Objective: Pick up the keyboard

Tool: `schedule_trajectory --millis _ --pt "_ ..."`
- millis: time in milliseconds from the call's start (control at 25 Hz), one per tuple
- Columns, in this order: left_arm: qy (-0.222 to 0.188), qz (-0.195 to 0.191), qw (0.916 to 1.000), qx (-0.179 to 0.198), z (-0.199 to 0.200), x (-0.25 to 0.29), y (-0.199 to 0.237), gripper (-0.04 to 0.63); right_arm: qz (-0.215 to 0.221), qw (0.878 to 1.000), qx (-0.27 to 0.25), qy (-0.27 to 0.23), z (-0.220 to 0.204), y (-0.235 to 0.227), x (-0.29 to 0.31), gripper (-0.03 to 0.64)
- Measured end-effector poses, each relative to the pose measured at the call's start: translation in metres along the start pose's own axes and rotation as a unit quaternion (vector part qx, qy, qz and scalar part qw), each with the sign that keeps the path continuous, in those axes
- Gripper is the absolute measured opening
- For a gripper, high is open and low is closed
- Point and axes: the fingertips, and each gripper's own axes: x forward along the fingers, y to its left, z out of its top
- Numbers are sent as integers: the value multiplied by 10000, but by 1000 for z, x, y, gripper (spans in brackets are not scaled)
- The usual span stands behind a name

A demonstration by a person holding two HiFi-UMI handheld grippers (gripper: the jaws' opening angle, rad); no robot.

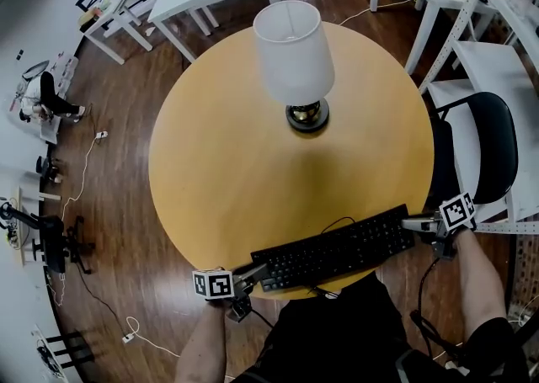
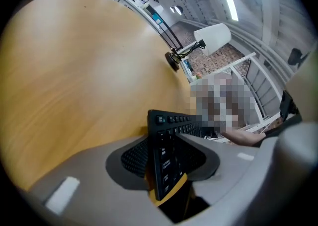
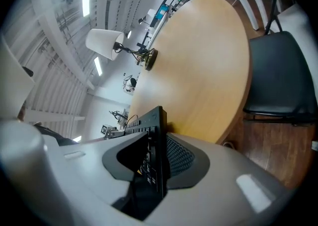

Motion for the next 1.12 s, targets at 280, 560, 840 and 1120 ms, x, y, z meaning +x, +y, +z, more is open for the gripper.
schedule_trajectory --millis 280,560,840,1120 --pt "-133 -383 9992 38 14 -15 -7 132 39 9996 -200 174 -5 -3 -1 106" --pt "-358 -484 9977 309 32 -28 -28 132 88 9993 -343 -111 0 16 -10 107" --pt "-812 -412 9937 649 55 -69 -65 129 351 9958 -697 -468 19 74 -26 108" --pt "-1489 -853 9818 810 81 -102 -113 127 543 9861 -1081 -1140 55 157 -57 103"
